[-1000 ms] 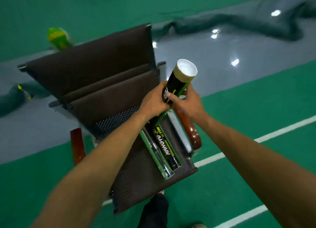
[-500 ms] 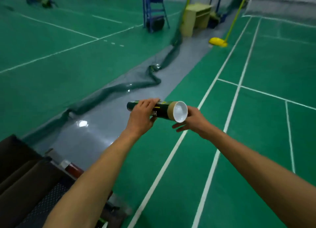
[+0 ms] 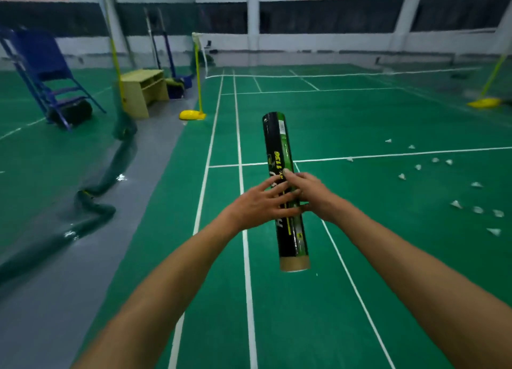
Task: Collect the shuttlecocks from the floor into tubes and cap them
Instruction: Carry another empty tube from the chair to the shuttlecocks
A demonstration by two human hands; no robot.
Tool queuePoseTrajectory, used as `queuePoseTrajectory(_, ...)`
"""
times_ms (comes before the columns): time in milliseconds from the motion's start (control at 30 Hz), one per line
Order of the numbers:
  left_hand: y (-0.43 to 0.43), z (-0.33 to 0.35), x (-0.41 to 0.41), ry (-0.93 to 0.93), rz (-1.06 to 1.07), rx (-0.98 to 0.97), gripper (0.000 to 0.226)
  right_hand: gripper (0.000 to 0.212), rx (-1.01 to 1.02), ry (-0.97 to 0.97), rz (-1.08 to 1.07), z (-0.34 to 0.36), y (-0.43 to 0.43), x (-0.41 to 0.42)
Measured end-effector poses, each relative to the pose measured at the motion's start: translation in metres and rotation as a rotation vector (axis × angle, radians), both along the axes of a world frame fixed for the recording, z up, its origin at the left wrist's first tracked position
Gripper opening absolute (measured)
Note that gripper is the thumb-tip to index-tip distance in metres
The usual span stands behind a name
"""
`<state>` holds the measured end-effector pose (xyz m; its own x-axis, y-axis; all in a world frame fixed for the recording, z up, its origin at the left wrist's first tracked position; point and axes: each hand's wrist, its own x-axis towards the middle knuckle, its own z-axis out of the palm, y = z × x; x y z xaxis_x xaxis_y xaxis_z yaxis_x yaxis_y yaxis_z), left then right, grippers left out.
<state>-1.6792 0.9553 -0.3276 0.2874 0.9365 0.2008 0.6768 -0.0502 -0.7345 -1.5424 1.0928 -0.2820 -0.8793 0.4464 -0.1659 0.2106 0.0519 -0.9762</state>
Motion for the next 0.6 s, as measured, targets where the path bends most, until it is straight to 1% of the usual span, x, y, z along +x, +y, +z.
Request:
queuePoseTrajectory(67,0.053,0.008,-0.008,0.074,-0.092,-0.036,0.074,0.054,0.005,0.041,-0.136,0.012,0.048,-0.008)
queuePoseTrajectory(133,0.103,0.016,-0.020,0.113,-0.184,-0.024,0.069,0.055,0.028,0.075,-0.260,0.023,0.099,-0.023)
queuePoseTrajectory(200,0.154,0.026,-0.040,0.158,-0.259,-0.023,0.069,0.059,0.052,0.081,-0.317,0.035,0.147,-0.039)
queuePoseTrajectory(233,0.179,0.032,-0.050,0.174,-0.277,-0.026,0.071,0.057,0.063,0.081,-0.339,0.042,0.169,-0.048)
queuePoseTrajectory(300,0.226,0.047,-0.072,0.184,-0.314,0.000,0.076,0.044,0.096,0.088,-0.378,0.058,0.209,-0.068)
queuePoseTrajectory(367,0.268,0.060,-0.097,0.209,-0.344,0.034,0.076,0.033,0.146,0.136,-0.463,0.072,0.246,-0.087)
queuePoseTrajectory(400,0.287,0.069,-0.110,0.224,-0.347,0.056,0.077,0.033,0.173,0.169,-0.520,0.077,0.265,-0.095)
queuePoseTrajectory(433,0.306,0.076,-0.124,0.200,-0.344,0.082,0.078,0.036,0.206,0.192,-0.575,0.079,0.284,-0.102)
queuePoseTrajectory(467,0.324,0.081,-0.136,0.127,-0.333,0.114,0.081,0.042,0.240,0.204,-0.622,0.081,0.300,-0.107)
queuePoseTrajectory(533,0.358,0.084,-0.154,-0.114,-0.303,0.188,0.078,0.054,0.333,0.191,-0.688,0.080,0.332,-0.112)
queuePoseTrajectory(600,0.397,0.090,-0.161,-0.456,-0.295,0.257,0.062,0.065,0.410,0.163,-0.732,0.079,0.365,-0.114)
